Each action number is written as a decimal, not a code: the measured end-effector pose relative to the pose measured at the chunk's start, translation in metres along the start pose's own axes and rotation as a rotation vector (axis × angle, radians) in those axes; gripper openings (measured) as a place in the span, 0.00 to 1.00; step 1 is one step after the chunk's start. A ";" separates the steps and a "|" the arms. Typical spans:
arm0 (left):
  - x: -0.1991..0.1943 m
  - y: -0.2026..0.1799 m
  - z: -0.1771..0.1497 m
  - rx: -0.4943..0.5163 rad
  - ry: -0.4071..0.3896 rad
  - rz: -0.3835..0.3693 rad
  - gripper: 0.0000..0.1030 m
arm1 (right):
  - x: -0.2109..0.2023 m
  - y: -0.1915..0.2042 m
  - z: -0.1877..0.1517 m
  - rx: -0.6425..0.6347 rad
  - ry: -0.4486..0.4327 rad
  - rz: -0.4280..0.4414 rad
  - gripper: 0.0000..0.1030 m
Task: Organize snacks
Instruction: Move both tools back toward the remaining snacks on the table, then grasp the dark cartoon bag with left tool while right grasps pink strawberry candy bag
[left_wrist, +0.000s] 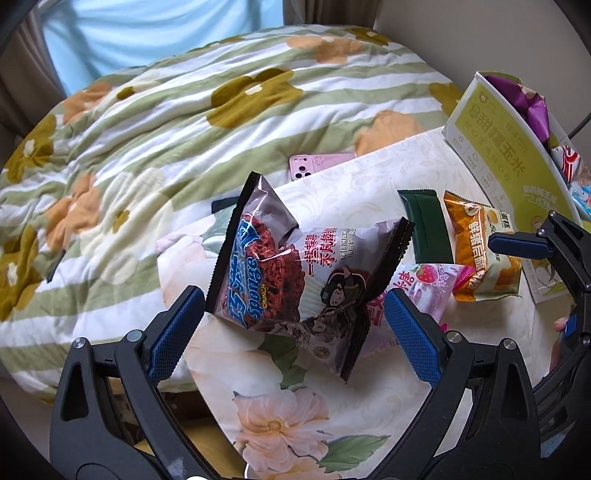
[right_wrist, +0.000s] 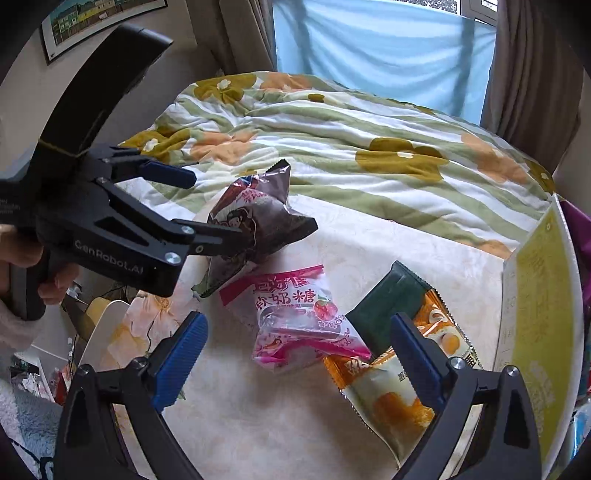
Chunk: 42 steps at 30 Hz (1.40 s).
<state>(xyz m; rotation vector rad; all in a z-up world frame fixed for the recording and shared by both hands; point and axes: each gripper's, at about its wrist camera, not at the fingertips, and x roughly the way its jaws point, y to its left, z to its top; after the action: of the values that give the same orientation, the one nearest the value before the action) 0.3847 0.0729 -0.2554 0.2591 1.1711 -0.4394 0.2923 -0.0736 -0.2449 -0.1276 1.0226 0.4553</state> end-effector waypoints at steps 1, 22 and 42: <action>0.006 0.000 0.001 0.006 0.009 -0.007 0.94 | 0.005 0.001 -0.001 -0.008 0.009 -0.003 0.94; 0.049 0.004 0.010 0.053 0.043 -0.018 0.82 | 0.064 0.012 0.004 -0.134 0.095 -0.004 0.94; 0.025 0.030 -0.033 -0.059 0.049 -0.026 0.79 | 0.085 0.014 0.001 -0.112 0.142 0.022 0.82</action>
<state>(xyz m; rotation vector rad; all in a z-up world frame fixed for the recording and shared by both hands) 0.3793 0.1082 -0.2917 0.2041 1.2343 -0.4228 0.3245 -0.0345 -0.3148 -0.2516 1.1390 0.5294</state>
